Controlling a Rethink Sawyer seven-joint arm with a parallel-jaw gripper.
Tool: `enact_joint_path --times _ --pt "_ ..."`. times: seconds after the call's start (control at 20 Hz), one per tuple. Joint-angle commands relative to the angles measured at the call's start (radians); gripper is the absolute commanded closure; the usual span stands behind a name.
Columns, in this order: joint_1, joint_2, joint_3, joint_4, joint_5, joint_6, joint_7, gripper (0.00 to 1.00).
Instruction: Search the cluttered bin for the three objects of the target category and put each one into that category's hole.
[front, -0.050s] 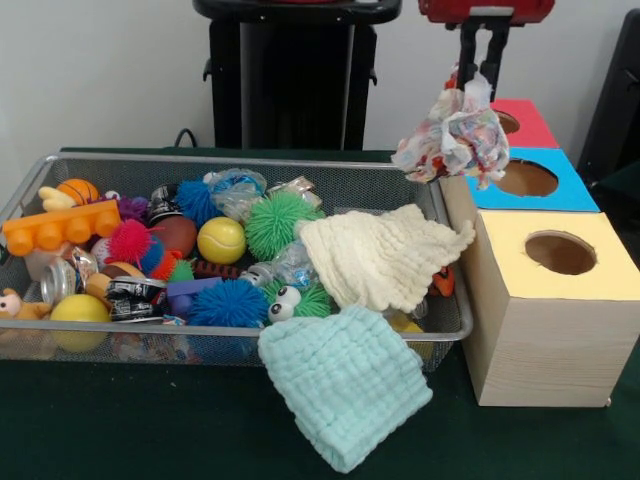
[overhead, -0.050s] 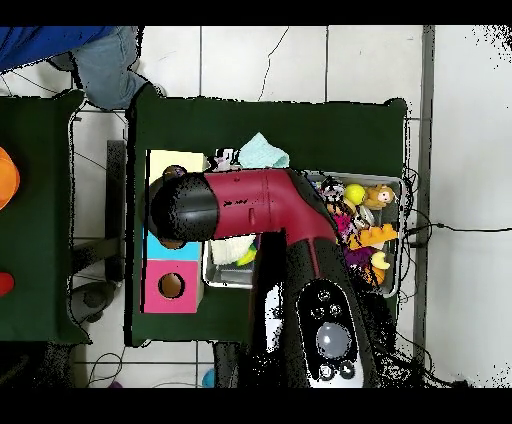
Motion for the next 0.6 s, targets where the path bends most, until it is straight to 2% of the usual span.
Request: enact_joint_path --times 0.05,0.25,0.6 --pt "0.032 0.052 -0.062 -0.060 0.030 0.123 0.247 1.00" --pt "0.052 0.066 -0.082 -0.073 0.047 0.116 0.248 1.00" --pt "0.082 0.116 -0.118 -0.080 0.056 0.048 0.255 1.00"
